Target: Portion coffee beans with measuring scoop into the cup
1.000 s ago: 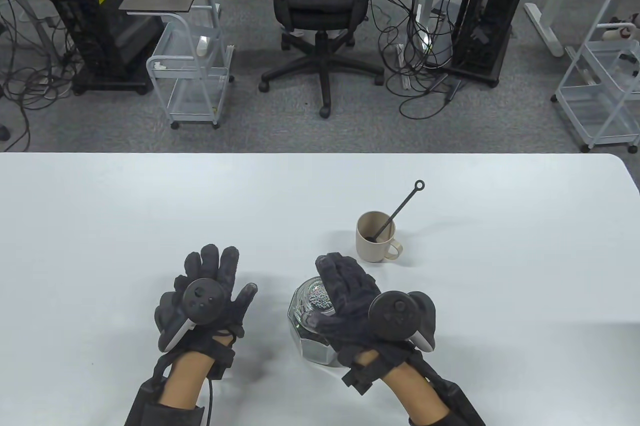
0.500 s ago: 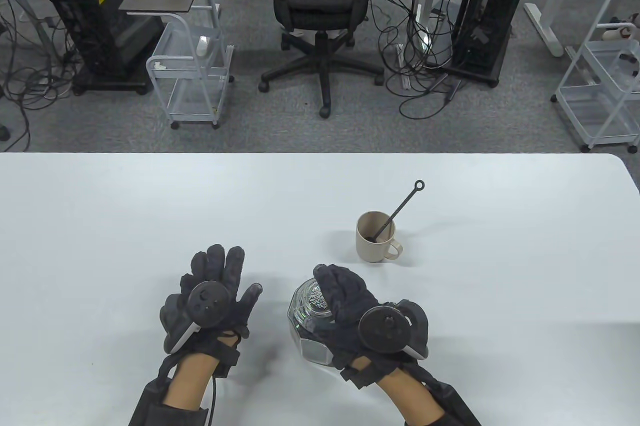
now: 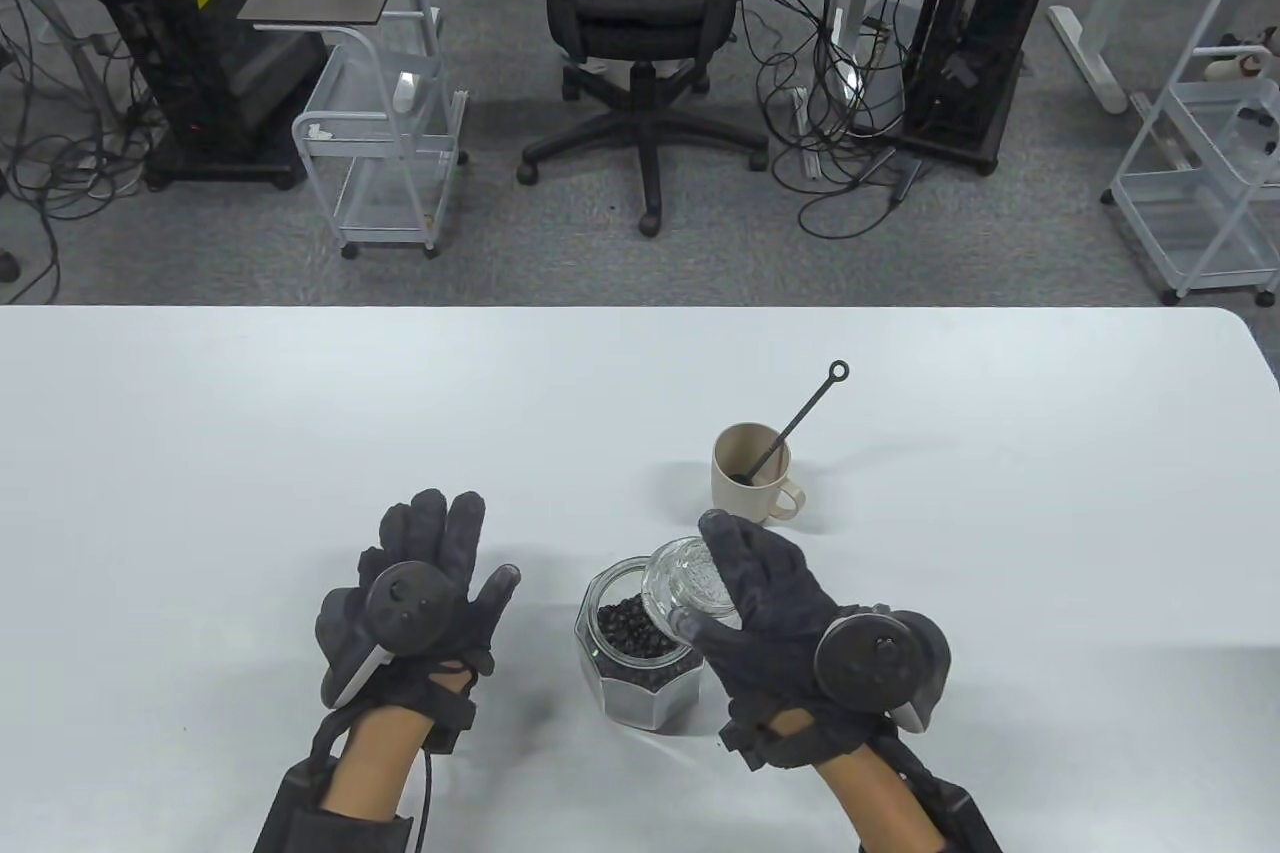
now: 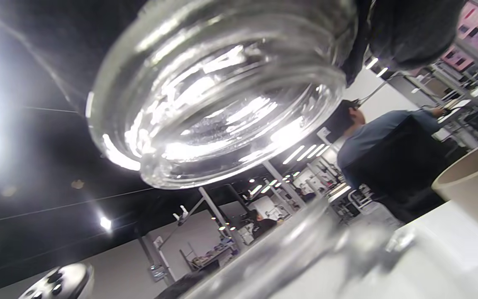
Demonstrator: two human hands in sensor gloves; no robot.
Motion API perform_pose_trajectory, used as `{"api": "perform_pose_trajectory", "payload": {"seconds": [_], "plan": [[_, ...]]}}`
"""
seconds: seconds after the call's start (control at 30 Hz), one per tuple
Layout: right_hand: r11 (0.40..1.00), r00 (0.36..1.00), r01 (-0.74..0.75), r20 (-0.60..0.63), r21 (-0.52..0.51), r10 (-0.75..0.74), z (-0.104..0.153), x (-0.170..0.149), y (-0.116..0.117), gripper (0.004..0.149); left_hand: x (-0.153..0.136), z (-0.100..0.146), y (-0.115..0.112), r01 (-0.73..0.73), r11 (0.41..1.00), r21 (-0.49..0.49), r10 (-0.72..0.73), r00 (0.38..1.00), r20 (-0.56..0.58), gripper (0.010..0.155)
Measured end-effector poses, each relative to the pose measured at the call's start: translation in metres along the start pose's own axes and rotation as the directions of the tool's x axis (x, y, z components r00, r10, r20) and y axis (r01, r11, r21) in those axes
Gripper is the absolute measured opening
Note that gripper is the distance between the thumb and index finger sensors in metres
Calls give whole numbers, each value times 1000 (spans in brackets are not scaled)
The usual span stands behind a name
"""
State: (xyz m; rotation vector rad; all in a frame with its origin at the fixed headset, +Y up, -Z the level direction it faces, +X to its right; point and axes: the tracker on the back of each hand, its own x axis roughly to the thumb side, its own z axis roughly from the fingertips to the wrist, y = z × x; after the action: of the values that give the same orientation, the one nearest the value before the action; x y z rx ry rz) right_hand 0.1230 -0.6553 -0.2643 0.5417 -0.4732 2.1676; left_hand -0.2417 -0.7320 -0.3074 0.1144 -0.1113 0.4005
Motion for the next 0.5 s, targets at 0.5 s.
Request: {"api": "perform_pose_trajectory", "payload": {"seconds": [0.5], "plan": [[965, 923, -260, -289, 15, 253, 24, -106, -43, 108, -1, -2, -6, -25, 999, -27, 26, 1000, 8, 81]]}}
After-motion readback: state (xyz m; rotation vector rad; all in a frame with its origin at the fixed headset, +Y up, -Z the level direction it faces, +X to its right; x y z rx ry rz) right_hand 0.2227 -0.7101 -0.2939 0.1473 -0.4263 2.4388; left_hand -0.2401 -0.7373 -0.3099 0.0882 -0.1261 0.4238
